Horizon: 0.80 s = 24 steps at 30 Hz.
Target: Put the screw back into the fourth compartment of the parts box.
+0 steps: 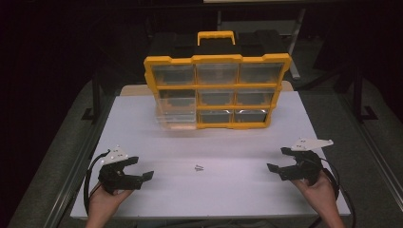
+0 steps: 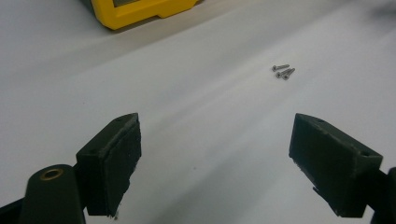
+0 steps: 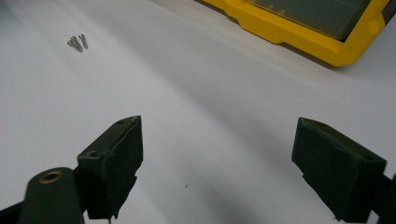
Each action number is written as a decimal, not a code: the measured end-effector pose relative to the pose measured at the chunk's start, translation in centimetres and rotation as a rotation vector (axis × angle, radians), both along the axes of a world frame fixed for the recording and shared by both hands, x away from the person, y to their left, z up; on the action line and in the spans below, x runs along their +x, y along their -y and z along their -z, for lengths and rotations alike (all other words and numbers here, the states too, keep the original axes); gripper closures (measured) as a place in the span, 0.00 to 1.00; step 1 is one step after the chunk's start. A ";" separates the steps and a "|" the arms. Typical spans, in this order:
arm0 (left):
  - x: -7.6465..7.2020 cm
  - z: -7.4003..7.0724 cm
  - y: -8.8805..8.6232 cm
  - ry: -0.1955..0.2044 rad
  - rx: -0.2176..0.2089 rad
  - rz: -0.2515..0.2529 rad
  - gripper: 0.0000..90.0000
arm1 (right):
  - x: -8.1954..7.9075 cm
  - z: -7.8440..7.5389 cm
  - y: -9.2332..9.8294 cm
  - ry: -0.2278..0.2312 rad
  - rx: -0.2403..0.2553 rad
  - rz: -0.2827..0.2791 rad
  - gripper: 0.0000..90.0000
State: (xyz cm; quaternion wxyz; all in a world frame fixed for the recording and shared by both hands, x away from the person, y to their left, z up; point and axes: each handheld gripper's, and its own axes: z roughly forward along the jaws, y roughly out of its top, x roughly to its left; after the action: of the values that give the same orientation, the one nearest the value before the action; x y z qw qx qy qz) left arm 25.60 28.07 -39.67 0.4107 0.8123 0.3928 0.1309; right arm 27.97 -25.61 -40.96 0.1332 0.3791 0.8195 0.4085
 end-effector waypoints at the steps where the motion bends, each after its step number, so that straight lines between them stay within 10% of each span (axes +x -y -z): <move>1: 0.0 0.0 0.0 -0.002 0.005 0.002 0.18 | 0.0 0.0 0.0 0.003 -0.001 -0.006 0.17; 24: 0.1 0.2 0.0 -0.014 0.021 0.008 0.18 | 1.1 -1.0 -2.0 -0.050 -0.036 -0.069 0.18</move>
State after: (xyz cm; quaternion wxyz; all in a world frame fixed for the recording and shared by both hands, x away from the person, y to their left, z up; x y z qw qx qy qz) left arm 25.69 28.11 -39.86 0.4000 0.8192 0.3907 0.1278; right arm 29.06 -23.58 -39.93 0.1055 0.3584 0.8423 0.3886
